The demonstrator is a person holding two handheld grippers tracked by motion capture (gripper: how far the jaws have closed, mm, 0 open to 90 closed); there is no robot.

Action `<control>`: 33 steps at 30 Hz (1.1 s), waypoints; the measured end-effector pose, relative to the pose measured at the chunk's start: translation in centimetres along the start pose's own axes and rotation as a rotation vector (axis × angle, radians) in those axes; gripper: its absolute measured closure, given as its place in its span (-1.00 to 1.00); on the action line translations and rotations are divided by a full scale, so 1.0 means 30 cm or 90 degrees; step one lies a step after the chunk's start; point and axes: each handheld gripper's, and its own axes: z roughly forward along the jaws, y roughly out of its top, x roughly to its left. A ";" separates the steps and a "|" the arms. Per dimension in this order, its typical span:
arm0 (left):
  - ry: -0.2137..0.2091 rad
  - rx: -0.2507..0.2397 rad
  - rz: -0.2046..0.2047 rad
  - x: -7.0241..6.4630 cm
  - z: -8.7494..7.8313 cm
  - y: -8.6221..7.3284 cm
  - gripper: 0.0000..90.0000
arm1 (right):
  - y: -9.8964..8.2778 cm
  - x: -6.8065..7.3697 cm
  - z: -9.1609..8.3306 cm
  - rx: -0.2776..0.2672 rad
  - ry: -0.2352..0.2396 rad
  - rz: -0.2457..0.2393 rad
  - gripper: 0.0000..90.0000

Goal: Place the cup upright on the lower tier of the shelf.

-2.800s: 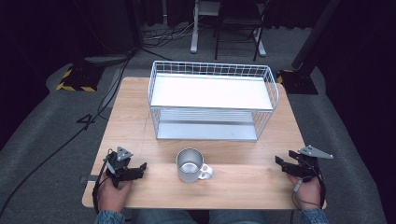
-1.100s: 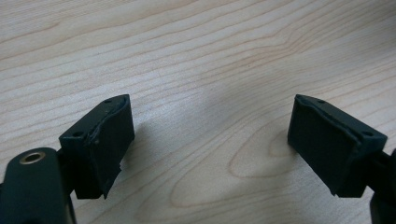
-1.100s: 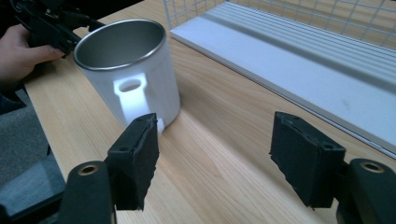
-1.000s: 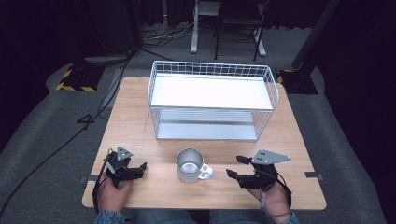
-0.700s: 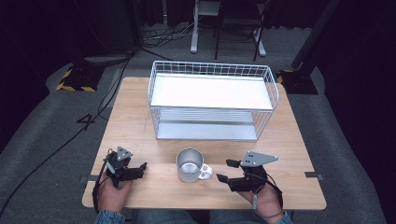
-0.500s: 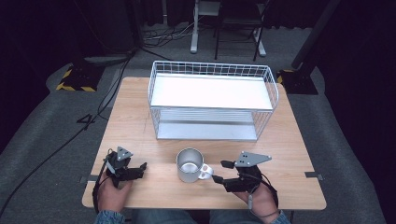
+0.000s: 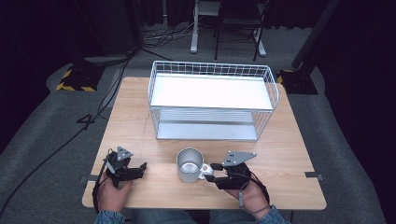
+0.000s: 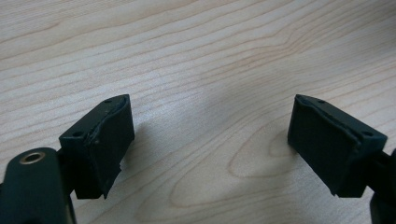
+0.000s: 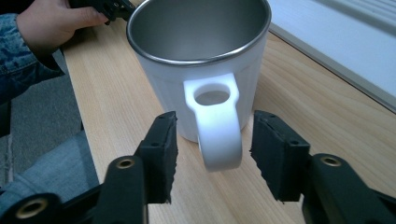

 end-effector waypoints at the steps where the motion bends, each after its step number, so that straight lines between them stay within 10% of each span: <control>1: 0.000 0.000 0.000 0.000 0.000 0.000 -0.67 | 0.003 0.000 0.003 0.003 0.000 -0.004 0.23; 33: -0.001 0.000 0.003 0.001 0.000 0.001 -0.67 | 0.025 0.029 0.025 0.004 -0.023 -0.077 0.58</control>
